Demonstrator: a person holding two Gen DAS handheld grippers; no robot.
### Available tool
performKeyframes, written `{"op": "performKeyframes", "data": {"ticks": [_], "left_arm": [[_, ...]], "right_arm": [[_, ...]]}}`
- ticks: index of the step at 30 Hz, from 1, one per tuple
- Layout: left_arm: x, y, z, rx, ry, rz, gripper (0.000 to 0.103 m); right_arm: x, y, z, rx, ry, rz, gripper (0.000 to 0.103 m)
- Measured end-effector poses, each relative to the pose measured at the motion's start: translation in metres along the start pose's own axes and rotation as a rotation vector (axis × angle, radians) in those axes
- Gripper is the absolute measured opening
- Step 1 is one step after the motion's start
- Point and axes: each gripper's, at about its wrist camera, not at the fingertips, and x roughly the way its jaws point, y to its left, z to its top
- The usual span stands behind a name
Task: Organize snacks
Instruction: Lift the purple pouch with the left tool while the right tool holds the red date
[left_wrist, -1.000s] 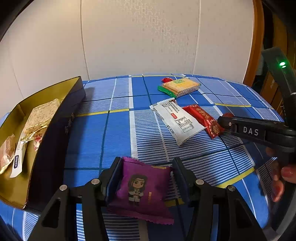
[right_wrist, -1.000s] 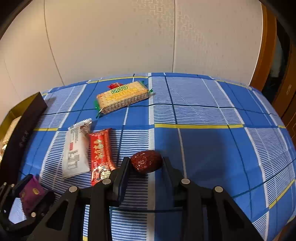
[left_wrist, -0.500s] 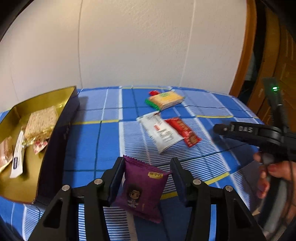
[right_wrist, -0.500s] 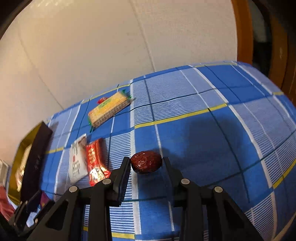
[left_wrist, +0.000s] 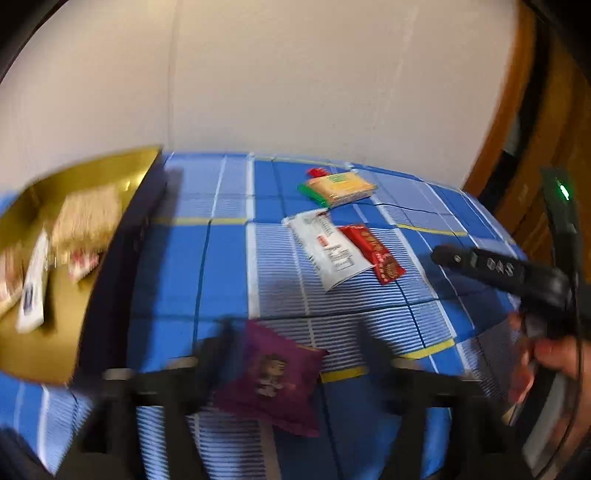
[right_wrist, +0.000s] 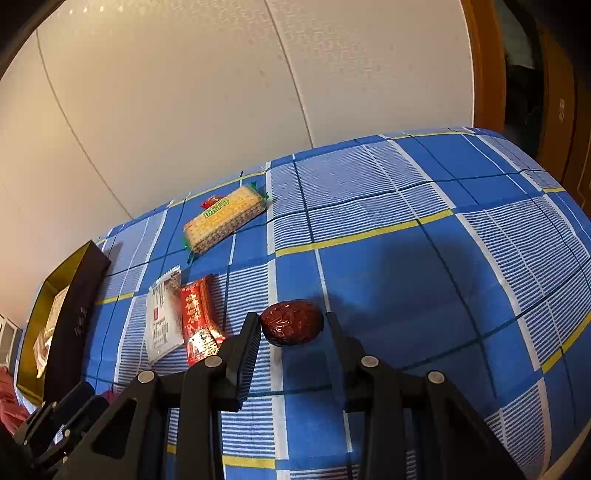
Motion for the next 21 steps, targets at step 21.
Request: {"op": "performKeyframes", "data": {"ticks": [21], "left_arm": [[0.013,-0.005,-0.014,0.113,0.009,0.047,0.052]], "right_arm": [[0.0,0.003,-0.006,-0.026,0.024,-0.036,0.035]]}}
